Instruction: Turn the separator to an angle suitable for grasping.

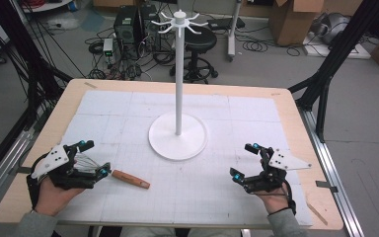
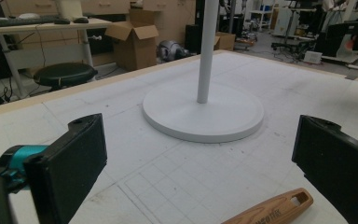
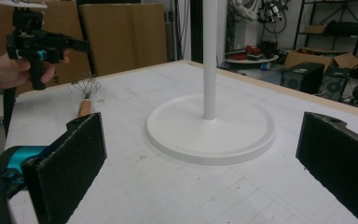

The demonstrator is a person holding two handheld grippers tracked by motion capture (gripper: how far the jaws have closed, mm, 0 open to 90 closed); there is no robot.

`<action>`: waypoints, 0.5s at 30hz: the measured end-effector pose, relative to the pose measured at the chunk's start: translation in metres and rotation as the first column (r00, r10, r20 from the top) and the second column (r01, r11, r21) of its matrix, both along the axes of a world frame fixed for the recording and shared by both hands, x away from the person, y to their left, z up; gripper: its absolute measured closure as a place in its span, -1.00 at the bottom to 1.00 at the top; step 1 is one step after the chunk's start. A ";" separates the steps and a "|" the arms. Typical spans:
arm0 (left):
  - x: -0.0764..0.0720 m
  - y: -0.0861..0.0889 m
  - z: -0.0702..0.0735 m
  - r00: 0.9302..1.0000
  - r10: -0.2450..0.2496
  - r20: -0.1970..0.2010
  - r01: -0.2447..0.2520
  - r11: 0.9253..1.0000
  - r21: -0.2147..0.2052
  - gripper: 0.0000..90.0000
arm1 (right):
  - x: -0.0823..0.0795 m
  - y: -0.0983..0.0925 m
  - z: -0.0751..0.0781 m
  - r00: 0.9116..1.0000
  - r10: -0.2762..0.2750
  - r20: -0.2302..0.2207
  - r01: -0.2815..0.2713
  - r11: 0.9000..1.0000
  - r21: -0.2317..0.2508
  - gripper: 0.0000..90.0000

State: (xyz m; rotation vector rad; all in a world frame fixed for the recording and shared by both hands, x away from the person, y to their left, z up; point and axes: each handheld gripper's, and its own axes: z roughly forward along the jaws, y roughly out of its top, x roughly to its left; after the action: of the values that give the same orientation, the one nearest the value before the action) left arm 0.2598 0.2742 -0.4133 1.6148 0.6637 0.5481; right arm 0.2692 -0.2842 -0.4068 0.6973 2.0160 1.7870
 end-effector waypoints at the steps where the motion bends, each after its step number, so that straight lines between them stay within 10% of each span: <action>1: 0.001 0.000 0.000 1.000 0.000 -0.002 0.000 1.000 0.002 -0.92 | 0.001 0.000 -0.001 1.000 -0.002 -0.001 0.002 1.000 0.002 -0.98; 15: -0.001 -0.003 0.002 1.000 -0.006 -0.027 0.007 0.998 0.058 -0.03 | 0.001 0.000 -0.003 1.000 -0.002 -0.012 0.002 1.000 -0.015 -0.98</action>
State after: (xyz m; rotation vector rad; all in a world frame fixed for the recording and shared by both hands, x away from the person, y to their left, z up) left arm 0.2587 0.2709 -0.4117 1.6805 0.6673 0.5462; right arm 0.2700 -0.2842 -0.4098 0.7071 2.0336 1.7693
